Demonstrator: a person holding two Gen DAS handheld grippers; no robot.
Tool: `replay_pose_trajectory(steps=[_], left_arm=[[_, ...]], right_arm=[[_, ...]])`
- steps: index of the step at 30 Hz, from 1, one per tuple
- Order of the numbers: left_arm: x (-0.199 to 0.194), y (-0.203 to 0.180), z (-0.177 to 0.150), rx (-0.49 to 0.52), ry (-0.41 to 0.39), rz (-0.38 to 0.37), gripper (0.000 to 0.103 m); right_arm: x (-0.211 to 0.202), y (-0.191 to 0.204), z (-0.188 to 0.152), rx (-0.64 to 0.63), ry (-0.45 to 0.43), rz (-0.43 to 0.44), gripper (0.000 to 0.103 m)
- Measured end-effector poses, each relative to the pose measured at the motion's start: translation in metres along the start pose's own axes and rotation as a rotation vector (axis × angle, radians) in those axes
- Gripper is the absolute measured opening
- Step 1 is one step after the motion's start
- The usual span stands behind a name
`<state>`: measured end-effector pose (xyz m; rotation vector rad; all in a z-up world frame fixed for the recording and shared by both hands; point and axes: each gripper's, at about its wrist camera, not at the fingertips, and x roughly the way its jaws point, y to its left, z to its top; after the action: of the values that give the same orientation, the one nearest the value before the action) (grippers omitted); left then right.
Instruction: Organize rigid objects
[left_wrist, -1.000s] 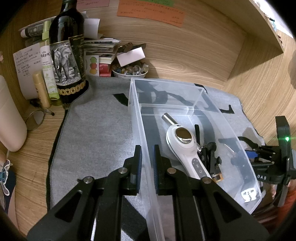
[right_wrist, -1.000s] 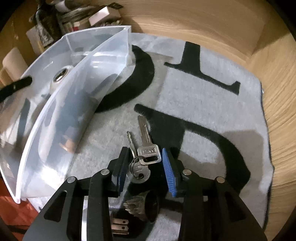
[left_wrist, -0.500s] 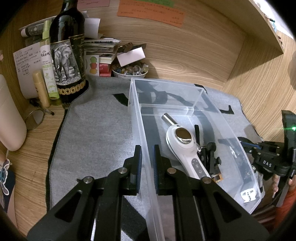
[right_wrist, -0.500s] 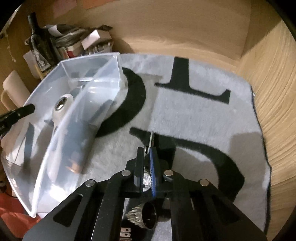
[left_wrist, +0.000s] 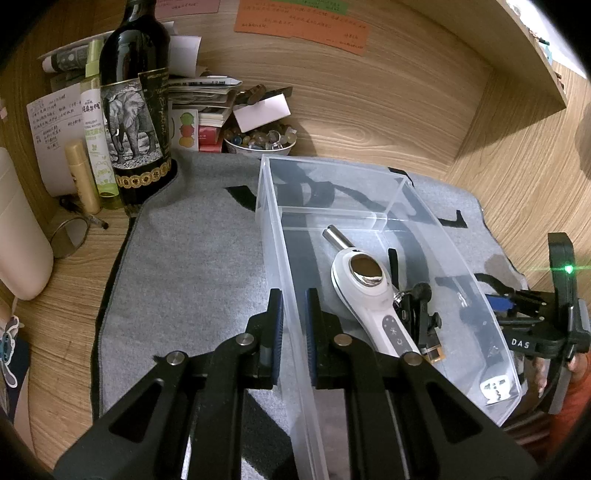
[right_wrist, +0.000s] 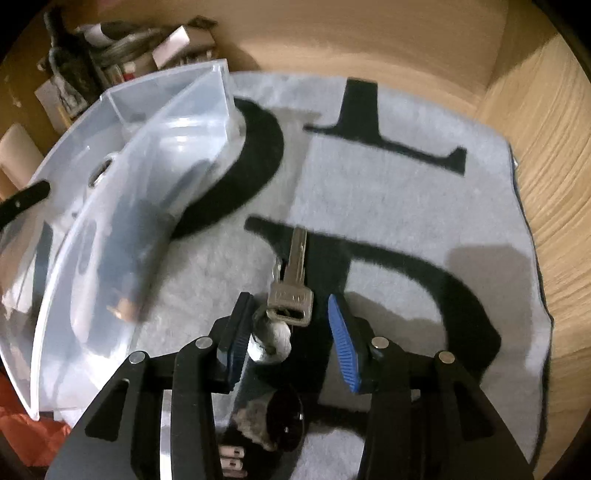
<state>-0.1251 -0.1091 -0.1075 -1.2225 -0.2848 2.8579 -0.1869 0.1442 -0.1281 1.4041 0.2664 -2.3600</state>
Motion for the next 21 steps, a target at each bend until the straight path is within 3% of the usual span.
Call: replay_pose_trajectory(steps=[2, 3, 14, 21], left_arm=[[0.0, 0.0, 0.0, 0.0, 0.0, -0.001, 0.01], [0.0, 0.0, 0.0, -0.001, 0.0, -0.001, 0.01], [-0.001, 0.003, -0.001, 0.0, 0.0, -0.001, 0.01], [-0.001, 0.003, -0.001, -0.001, -0.001, -0.002, 0.01]], right_arm=[[0.0, -0.002, 0.002, 0.007, -0.008, 0.002, 0.025], [0.0, -0.003, 0.002, 0.014, -0.01, 0.003, 0.023], [-0.009, -0.001, 0.0, 0.034, -0.059, 0.018, 0.022], [-0.037, 0.0, 0.01, 0.037, -0.158, -0.005, 0.022]])
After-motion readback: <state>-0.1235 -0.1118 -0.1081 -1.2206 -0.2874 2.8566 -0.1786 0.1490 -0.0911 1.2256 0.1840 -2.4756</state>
